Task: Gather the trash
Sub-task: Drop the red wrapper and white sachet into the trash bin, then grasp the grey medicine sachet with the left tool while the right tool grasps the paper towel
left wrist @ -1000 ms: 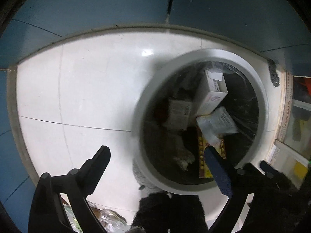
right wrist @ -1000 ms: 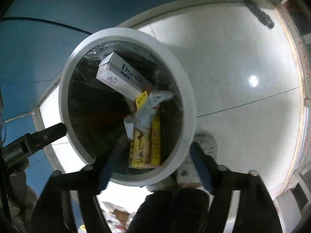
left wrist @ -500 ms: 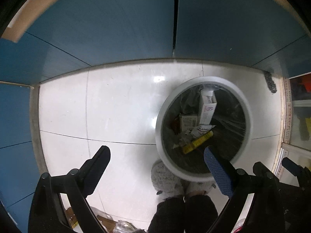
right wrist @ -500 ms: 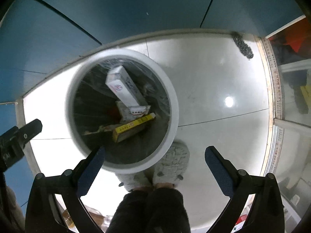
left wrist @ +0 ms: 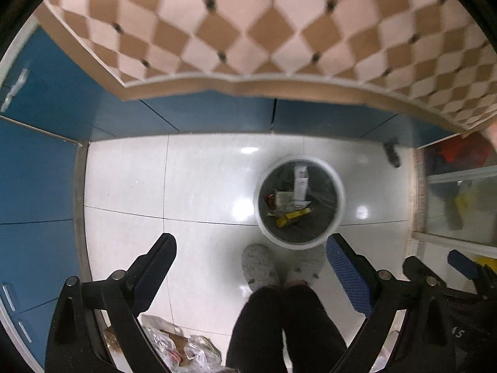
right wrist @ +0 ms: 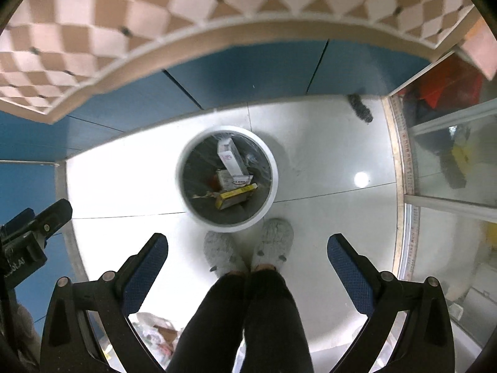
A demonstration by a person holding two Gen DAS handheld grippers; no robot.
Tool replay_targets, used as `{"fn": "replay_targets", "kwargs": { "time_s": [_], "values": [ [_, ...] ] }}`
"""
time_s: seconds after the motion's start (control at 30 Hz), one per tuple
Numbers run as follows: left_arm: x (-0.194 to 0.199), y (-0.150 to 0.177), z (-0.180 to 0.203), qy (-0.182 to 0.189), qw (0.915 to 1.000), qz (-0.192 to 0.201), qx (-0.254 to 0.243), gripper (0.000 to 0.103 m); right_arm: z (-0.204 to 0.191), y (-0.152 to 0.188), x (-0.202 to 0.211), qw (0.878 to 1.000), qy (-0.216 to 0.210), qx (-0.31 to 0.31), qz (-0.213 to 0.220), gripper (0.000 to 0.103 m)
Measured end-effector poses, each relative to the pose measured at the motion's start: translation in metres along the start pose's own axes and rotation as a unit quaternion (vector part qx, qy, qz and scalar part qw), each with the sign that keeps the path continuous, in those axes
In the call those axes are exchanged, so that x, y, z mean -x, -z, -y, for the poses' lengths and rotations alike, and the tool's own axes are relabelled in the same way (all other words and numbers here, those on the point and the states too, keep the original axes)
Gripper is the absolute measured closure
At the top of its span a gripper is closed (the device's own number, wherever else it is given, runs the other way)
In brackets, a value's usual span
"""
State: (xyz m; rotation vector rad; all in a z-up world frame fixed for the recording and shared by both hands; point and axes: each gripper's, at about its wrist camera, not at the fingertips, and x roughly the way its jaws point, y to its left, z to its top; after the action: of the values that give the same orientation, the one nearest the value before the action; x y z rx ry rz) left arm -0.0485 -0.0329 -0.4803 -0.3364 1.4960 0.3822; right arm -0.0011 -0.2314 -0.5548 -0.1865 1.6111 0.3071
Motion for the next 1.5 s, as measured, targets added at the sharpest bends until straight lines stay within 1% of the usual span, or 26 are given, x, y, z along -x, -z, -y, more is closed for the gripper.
{"fn": "replay_targets", "kwargs": {
  "time_s": [0.03,0.17,0.27,0.4,0.53,0.6,0.67,0.73,0.8,0.9,0.93,1.0,1.03,1.07,1.13,1.2,1.3,1.33,1.43,1.5],
  "values": [
    [0.02,0.001,0.0,0.002,1.0,0.006,-0.003,0.004,-0.002,0.002,0.017,1.0,-0.001,0.001,0.003,0.0],
    [0.076,0.007,-0.002,0.011,0.9996,0.02,-0.017,0.004,-0.011,0.012,0.089,1.0,-0.007,0.011,0.012,0.0],
    [0.109,0.011,-0.003,0.024,0.9991,0.02,-0.027,0.004,-0.017,0.021,0.136,1.0,-0.012,0.017,0.019,0.0],
    [0.152,0.018,-0.006,0.037,0.9982,0.033,-0.034,0.004,-0.017,0.033,0.2,0.999,-0.013,0.015,0.037,0.0],
    [0.186,0.022,-0.01,0.042,0.9974,0.048,-0.035,0.004,-0.016,0.046,0.248,0.998,-0.018,0.015,0.051,0.0],
    [0.204,0.021,-0.012,0.039,0.9965,0.065,-0.034,0.004,-0.019,0.048,0.268,0.998,-0.027,0.015,0.06,0.0],
    [0.222,0.013,-0.013,0.031,0.9945,0.096,-0.029,0.004,-0.022,0.047,0.287,0.996,-0.035,0.017,0.077,0.0],
    [0.234,0.0,-0.015,0.025,0.9921,0.121,-0.02,0.004,-0.024,0.041,0.303,0.993,-0.064,0.014,0.097,0.0],
    [0.246,-0.023,-0.018,0.018,0.9888,0.148,0.0,0.004,-0.025,0.026,0.319,0.989,-0.093,0.007,0.118,0.0],
    [0.261,-0.06,-0.027,-0.007,0.9813,0.191,0.025,0.004,-0.028,-0.005,0.338,0.983,-0.116,-0.002,0.142,0.0],
    [0.263,-0.074,-0.028,-0.011,0.9791,0.201,0.031,0.0,-0.03,-0.018,0.344,0.981,-0.121,-0.001,0.152,0.0],
    [0.263,-0.108,-0.029,-0.013,0.9781,0.203,0.045,0.0,-0.031,-0.042,0.351,0.978,-0.126,0.001,0.166,0.0],
    [0.261,-0.13,-0.029,-0.013,0.9773,0.203,0.057,0.0,-0.03,-0.06,0.356,0.976,-0.131,-0.001,0.172,0.0],
    [0.26,-0.142,-0.029,-0.017,0.9769,0.203,0.065,0.0,-0.029,-0.076,0.358,0.975,-0.136,-0.003,0.175,0.0],
    [0.252,-0.181,-0.031,-0.03,0.9756,0.198,0.089,0.0,-0.022,-0.117,0.36,0.973,-0.14,-0.008,0.181,0.0],
    [0.24,-0.213,-0.032,-0.046,0.9756,0.182,0.114,0.0,-0.016,-0.161,0.358,0.972,-0.142,-0.014,0.187,0.0],
    [0.214,-0.26,-0.035,-0.045,0.9769,0.144,0.152,0.0,0.001,-0.236,0.345,0.971,-0.144,-0.035,0.185,0.0],
    [0.204,-0.275,-0.035,-0.043,0.9772,0.131,0.162,0.0,0.009,-0.269,0.338,0.971,-0.144,-0.048,0.185,0.0],
    [0.166,-0.322,-0.035,-0.026,0.9766,0.089,0.194,0.0,0.03,-0.346,0.317,0.97,-0.141,-0.072,0.187,0.0],
    [0.147,-0.341,-0.031,-0.008,0.9742,0.068,0.215,0.0,0.04,-0.401,0.302,0.971,-0.127,-0.081,0.186,0.0]
  ]
}}
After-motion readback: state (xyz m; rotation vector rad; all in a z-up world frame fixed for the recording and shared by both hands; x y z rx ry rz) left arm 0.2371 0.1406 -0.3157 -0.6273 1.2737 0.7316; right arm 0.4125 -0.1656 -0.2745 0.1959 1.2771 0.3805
